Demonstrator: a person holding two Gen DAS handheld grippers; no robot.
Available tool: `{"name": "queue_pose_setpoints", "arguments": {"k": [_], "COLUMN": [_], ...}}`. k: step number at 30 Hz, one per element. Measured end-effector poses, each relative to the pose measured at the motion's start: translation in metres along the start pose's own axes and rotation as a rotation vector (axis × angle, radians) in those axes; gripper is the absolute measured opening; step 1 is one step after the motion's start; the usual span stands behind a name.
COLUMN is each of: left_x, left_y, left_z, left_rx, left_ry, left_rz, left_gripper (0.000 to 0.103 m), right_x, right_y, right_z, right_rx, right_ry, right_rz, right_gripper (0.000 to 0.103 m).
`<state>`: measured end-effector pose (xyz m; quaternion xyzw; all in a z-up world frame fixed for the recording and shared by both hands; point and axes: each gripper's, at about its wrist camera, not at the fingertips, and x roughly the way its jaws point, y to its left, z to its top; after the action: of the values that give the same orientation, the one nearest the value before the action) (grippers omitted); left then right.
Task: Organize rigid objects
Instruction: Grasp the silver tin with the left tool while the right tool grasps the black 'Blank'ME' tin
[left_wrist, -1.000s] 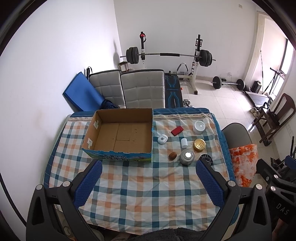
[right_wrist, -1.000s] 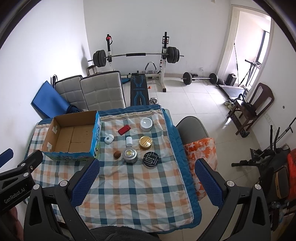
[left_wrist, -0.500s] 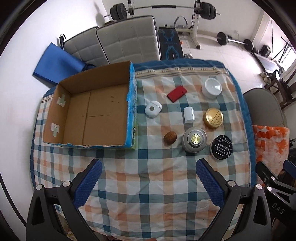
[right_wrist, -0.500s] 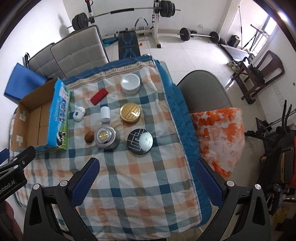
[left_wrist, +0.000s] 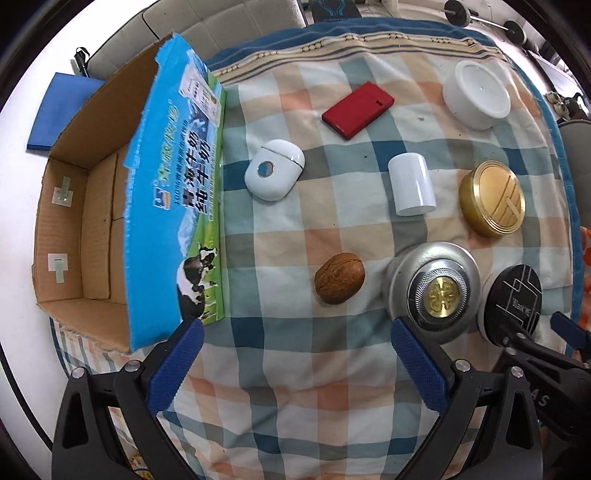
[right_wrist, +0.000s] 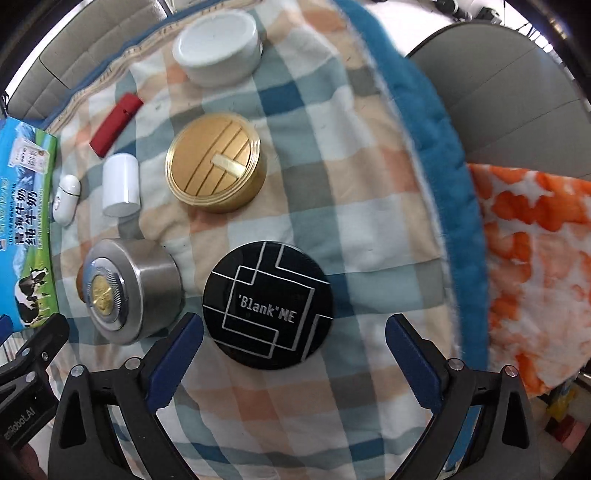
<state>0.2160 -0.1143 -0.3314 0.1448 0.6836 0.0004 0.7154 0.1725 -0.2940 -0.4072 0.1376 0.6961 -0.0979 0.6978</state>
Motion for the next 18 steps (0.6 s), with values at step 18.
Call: {"name": "queue_pose_setpoints", "arguments": {"k": [18], "left_x": [-0.001], "left_y": [-0.016], "left_z": [0.014], "left_rx": [0.017], "left_ry": [0.021], "left_rz": [-0.127], "left_gripper": [0.103], "right_x": [0.024], "right_y": [-0.047], "right_z": [0.011], "right_rx": [0.031], "right_ry": [0.058], "right_rz": [-0.019], "right_gripper": [0.077]}}
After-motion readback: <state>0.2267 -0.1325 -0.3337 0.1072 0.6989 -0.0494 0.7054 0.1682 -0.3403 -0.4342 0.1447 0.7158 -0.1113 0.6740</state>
